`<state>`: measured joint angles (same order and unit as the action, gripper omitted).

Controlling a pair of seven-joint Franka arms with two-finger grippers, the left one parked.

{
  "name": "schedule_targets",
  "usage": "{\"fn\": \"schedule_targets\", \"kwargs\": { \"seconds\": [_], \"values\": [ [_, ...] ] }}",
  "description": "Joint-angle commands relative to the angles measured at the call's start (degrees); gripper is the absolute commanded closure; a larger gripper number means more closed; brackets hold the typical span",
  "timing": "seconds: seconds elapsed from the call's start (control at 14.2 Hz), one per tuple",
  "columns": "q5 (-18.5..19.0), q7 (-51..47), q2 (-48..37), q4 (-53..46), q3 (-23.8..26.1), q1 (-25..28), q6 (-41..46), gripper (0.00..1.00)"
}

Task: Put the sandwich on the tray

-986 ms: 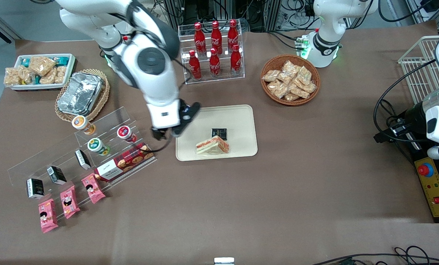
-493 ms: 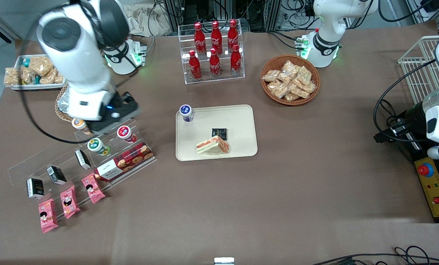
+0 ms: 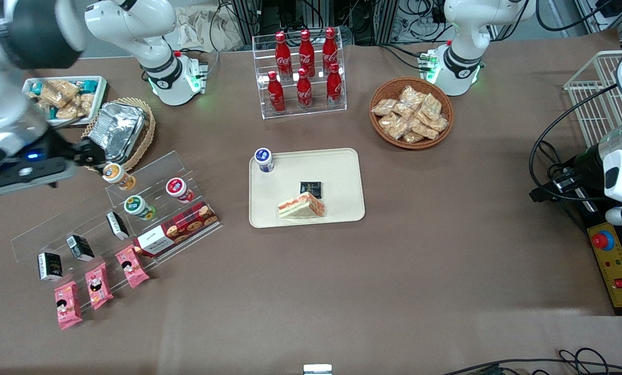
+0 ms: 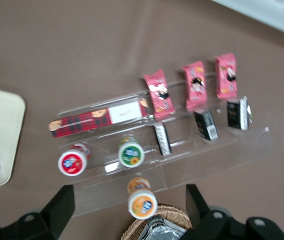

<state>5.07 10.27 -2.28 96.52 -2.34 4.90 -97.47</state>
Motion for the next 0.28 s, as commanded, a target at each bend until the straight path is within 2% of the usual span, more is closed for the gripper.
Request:
{"fn": "schedule_targets", "kwargs": {
  "seconds": [0.0,0.21],
  "values": [
    [-2.96,-1.21,-0.80,0.60,-4.58,0.29,-0.18,0.01],
    [-3.57,-0.78,-0.80,0.43,-8.37,0.29,0.26,0.01]
  ]
}}
